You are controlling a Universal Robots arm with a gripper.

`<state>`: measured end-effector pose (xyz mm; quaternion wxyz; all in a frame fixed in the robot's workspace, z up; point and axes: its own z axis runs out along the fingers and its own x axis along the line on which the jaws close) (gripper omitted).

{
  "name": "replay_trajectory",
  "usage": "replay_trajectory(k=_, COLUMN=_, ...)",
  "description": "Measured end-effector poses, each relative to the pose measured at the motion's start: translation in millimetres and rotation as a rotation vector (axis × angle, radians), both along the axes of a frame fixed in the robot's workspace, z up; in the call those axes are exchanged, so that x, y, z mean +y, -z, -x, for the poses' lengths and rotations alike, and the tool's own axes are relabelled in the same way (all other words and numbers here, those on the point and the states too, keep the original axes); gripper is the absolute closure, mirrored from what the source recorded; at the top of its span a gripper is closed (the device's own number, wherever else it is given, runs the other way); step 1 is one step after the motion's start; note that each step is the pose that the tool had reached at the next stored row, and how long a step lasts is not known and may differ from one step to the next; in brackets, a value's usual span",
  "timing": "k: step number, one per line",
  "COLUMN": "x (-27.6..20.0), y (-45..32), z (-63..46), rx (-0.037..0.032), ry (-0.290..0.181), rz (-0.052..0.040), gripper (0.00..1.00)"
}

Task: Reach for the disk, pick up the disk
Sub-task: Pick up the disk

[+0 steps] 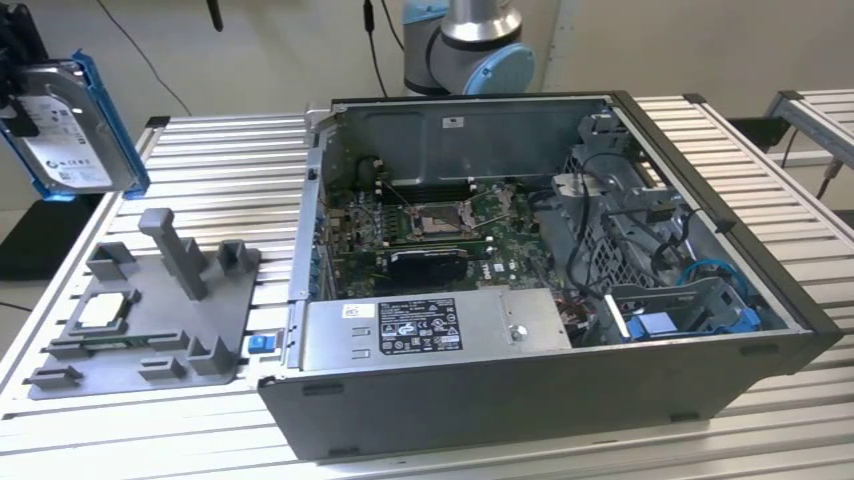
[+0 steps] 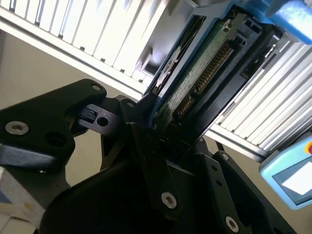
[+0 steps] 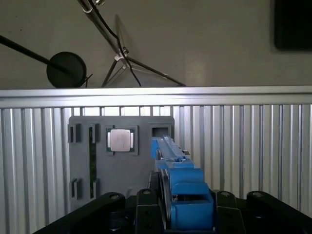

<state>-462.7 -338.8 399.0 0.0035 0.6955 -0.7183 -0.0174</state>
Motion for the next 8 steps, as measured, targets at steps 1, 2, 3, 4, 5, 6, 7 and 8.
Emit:
replay_trajectory(k=1, x=0.0, y=-2.3, z=0.0, rx=0.0001, ry=0.000, rz=0.0000, gripper=1.00)
replay_trajectory(k=2, x=0.0, y=-4.5, z=0.0, rx=0.0001, ry=0.000, rz=0.0001, gripper=1.00)
replay_trajectory(k=3, x=0.0, y=-6.6, z=0.0, rx=0.0000, ry=0.000, rz=0.0000, gripper=1.00)
replay_trajectory(k=4, x=0.0, y=-8.5, z=0.0, rx=-0.0001, ry=0.000, rz=0.0000, gripper=1.00)
replay_trajectory(k=5, x=0.0, y=-10.3, z=0.0, rx=0.0000, ry=0.000, rz=0.0000, gripper=1.00)
replay_trajectory(k=6, x=0.0, y=-11.7, z=0.0, rx=0.0000, ry=0.000, rz=0.0000, gripper=1.00)
replay_trajectory(k=7, x=0.0, y=-13.2, z=0.0, rx=-0.0001, ry=0.000, rz=0.0000, gripper=1.00)
replay_trajectory(k=8, x=0.0, y=-15.0, z=0.0, rx=-0.0003, ry=0.000, rz=0.0000, gripper=1.00)
